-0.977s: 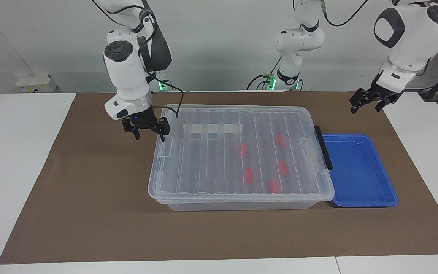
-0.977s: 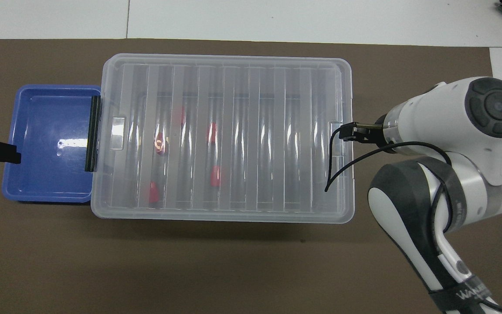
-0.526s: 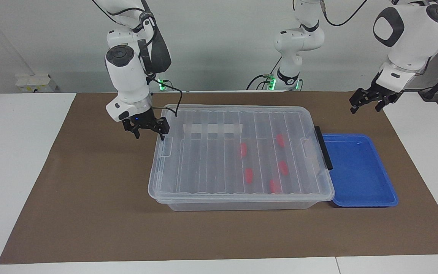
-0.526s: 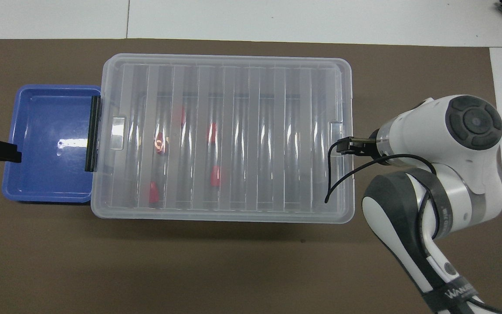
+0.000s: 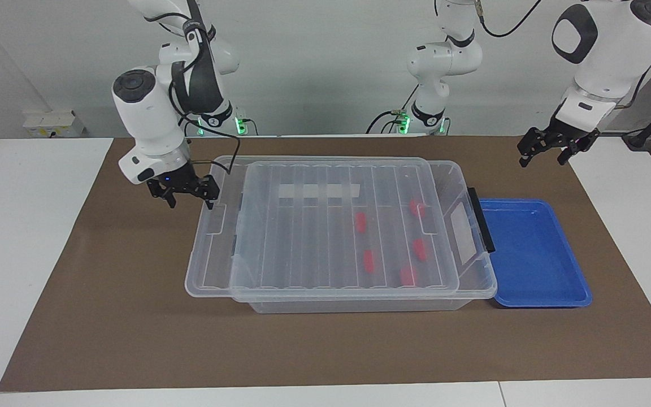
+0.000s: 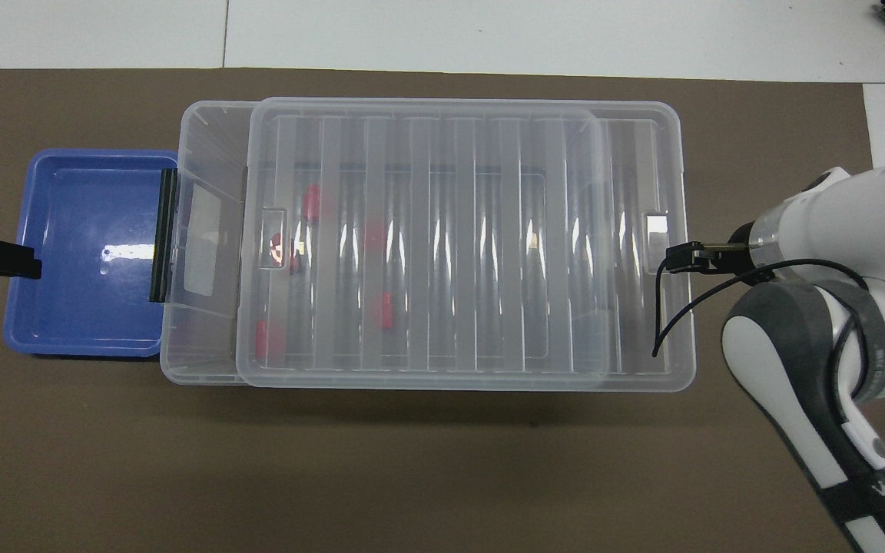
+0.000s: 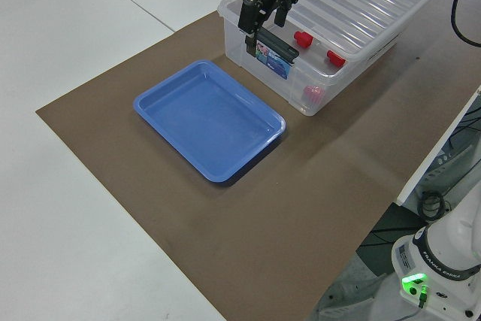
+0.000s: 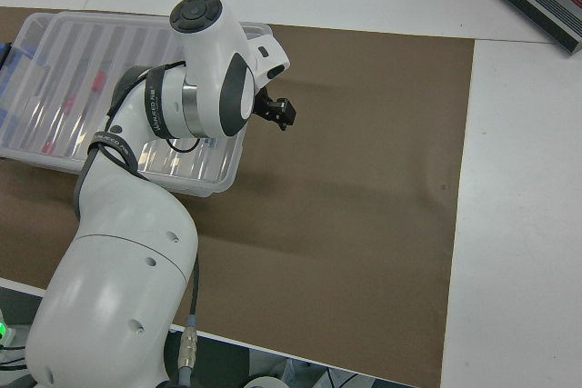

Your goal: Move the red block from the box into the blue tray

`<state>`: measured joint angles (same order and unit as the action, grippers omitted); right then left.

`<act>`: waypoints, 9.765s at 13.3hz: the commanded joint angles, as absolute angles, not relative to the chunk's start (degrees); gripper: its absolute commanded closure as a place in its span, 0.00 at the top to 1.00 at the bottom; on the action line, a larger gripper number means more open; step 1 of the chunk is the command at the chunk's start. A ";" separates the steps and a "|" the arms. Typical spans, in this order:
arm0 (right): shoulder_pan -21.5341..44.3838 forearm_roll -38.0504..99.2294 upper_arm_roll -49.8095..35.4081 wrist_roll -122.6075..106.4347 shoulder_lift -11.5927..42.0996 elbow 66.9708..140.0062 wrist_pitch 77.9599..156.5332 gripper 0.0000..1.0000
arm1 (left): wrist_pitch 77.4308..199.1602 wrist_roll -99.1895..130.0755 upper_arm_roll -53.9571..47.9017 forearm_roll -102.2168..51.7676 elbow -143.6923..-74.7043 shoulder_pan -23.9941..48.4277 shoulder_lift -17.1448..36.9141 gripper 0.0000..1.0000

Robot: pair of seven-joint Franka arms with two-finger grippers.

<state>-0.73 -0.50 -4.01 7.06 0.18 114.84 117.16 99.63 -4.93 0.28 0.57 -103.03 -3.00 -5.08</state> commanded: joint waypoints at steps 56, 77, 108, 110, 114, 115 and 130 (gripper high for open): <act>-1.58 -3.69 -5.01 16.70 -0.44 92.11 91.41 1.00 | 144.23 32.87 0.97 4.75 -118.39 21.36 16.35 0.00; -14.32 -2.72 -4.57 8.62 -3.61 109.50 109.76 0.00 | 104.28 -7.27 1.14 0.09 -103.41 -2.18 -0.08 0.00; 8.34 1.67 -4.83 15.91 0.44 113.46 119.35 0.00 | 114.20 -11.18 0.18 -0.09 -101.79 -6.07 9.68 1.00; 8.70 1.67 -4.83 15.91 0.44 113.47 119.44 0.00 | 109.62 -10.20 0.26 -0.09 -101.78 -5.37 4.60 1.00; 9.93 1.67 -4.83 16.70 0.44 113.38 119.44 0.00 | 101.00 -10.11 0.70 -0.09 -100.73 -5.45 -5.52 1.00; 9.93 1.67 -4.92 16.70 0.44 113.38 119.44 0.00 | 96.64 -10.11 0.79 -0.09 -96.29 -5.80 -5.10 1.00; 9.76 1.67 -4.66 16.43 0.00 111.63 118.22 0.00 | 76.03 -9.93 7.16 2.80 -79.19 8.72 2.90 1.00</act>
<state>10.72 0.81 -4.65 15.28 0.66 112.29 118.28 77.94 -10.59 0.97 0.86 -80.60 -0.05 1.60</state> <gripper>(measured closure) 0.991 0.000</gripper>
